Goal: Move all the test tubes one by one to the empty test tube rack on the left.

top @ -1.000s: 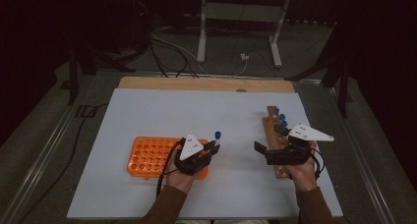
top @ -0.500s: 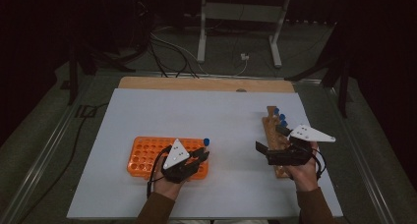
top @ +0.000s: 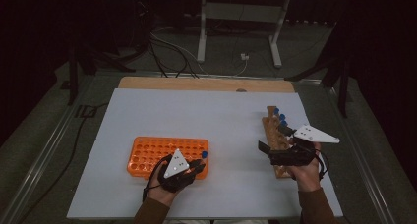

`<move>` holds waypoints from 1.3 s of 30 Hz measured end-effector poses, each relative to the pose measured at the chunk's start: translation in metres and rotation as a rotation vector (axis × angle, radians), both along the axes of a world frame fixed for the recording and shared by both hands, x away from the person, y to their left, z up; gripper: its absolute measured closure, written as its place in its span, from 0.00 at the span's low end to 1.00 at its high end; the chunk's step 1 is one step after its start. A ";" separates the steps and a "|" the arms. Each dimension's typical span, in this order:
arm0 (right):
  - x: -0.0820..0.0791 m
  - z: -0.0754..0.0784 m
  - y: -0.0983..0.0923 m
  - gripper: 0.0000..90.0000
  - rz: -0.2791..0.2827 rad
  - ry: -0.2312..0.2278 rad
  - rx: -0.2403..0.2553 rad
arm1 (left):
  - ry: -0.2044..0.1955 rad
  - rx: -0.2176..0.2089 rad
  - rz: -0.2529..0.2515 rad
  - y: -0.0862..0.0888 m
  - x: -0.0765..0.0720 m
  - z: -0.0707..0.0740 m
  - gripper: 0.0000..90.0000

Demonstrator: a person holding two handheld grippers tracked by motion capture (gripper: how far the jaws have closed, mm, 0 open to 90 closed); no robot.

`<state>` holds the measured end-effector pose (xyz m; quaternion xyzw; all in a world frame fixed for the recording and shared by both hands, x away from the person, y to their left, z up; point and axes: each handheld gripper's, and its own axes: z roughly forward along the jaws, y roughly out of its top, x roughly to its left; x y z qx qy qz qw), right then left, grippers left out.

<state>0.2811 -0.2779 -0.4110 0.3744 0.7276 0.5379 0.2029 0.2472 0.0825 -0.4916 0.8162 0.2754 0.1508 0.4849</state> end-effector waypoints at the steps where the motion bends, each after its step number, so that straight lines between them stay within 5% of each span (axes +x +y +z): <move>1: 0.000 0.000 0.000 0.00 -0.001 0.000 0.000 | 0.003 0.013 -0.001 -0.001 0.000 -0.001 0.87; 6: -0.001 0.000 -0.002 0.00 -0.004 0.001 0.002 | 0.003 0.085 -0.007 -0.004 -0.002 -0.002 0.87; 16: -0.002 0.003 -0.009 0.00 -0.017 -0.010 0.003 | 0.020 0.084 0.004 -0.003 -0.003 -0.001 0.87; 21: -0.002 0.003 -0.010 0.00 -0.020 -0.005 0.001 | 0.026 0.038 -0.006 -0.002 -0.002 0.000 0.78; 25: -0.002 0.004 -0.009 0.00 -0.022 -0.012 -0.005 | -0.016 -0.012 0.004 -0.001 -0.003 0.008 0.76; 27: -0.002 0.005 -0.010 0.00 -0.032 -0.018 -0.014 | -0.024 -0.008 0.013 0.000 -0.003 0.009 0.85; 33: -0.004 0.012 -0.023 0.00 -0.089 -0.048 -0.027 | -0.018 0.031 0.012 -0.004 -0.004 0.007 0.86; 37: -0.003 0.014 -0.035 0.00 -0.128 -0.050 -0.014 | 0.017 0.004 0.011 -0.002 -0.002 0.006 0.85; 39: -0.002 0.014 -0.039 0.00 -0.145 -0.045 -0.015 | 0.036 -0.019 0.007 -0.002 -0.001 0.004 0.75</move>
